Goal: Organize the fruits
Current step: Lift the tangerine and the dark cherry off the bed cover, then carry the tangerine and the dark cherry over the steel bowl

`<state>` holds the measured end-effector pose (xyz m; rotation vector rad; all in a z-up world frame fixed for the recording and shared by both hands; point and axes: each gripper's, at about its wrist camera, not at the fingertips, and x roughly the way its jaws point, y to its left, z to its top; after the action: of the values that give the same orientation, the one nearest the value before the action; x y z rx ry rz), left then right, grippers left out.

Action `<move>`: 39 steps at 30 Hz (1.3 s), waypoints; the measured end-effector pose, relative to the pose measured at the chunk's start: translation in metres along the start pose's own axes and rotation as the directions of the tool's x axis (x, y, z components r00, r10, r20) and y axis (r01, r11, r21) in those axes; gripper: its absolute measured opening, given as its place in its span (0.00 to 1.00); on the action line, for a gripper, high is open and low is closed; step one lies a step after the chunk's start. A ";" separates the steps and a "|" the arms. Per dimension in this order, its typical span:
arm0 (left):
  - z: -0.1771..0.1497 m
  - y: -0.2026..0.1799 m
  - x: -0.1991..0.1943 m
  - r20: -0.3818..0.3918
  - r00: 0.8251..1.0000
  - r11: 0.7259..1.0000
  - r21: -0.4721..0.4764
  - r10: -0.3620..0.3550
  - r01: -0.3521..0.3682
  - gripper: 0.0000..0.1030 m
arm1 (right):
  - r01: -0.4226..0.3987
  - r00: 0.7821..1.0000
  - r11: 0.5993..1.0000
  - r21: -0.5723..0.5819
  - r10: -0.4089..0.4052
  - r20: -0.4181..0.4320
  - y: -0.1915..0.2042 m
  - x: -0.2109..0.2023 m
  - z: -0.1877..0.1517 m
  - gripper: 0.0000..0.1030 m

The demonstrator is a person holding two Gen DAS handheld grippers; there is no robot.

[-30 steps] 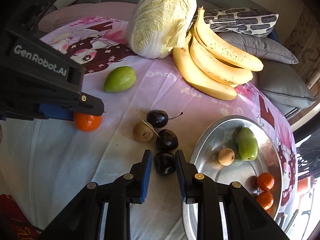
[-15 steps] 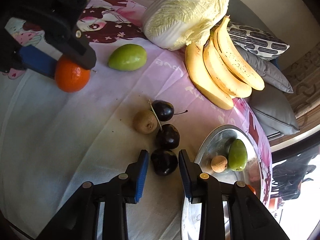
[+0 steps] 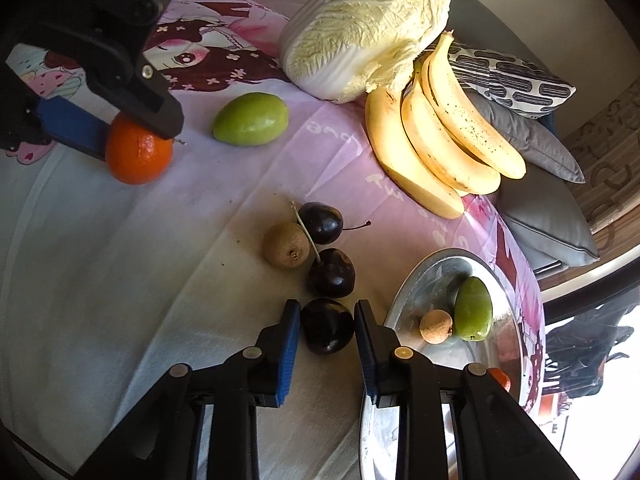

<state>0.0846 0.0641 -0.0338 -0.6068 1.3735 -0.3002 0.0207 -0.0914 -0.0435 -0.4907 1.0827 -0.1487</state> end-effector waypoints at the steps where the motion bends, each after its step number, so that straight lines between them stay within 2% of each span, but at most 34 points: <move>1: 0.000 0.000 0.000 0.000 1.000 1.000 0.001 0.000 0.000 0.39 | -0.014 1.000 1.000 0.014 0.014 0.007 -0.002 -0.003 0.000 0.28; 4: 0.000 -0.001 0.000 0.002 1.000 1.000 0.001 0.002 -0.002 0.39 | -0.070 0.997 0.996 0.060 0.067 0.048 -0.009 -0.014 0.003 0.28; 8: 0.000 -0.001 0.001 0.003 1.000 1.000 0.004 0.004 -0.004 0.39 | -0.106 0.991 0.990 0.091 0.097 0.096 -0.013 -0.027 0.006 0.28; 16: -0.002 -0.007 0.003 0.015 1.000 0.999 0.029 0.026 -0.026 0.39 | -0.143 0.985 0.979 0.148 0.127 0.113 -0.022 -0.033 0.007 0.28; 25: -0.010 -0.033 0.011 0.028 0.997 0.990 0.121 0.073 -0.076 0.39 | -0.250 0.966 0.913 0.322 0.214 0.143 -0.061 -0.033 0.001 0.28; 33: -0.019 -0.052 0.016 0.048 0.992 0.974 0.190 0.116 -0.123 0.39 | -0.264 0.963 0.882 0.390 0.216 0.164 -0.083 -0.037 -0.009 0.29; 39: -0.030 -0.076 0.025 0.064 0.988 0.952 0.265 0.138 -0.150 0.39 | -0.277 0.959 0.850 0.449 0.218 0.180 -0.105 -0.038 -0.020 0.29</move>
<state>0.0713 -0.0182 -0.0132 -0.2840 1.2984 -0.3469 -0.0023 -0.1768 0.0271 0.0826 0.9378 -0.1458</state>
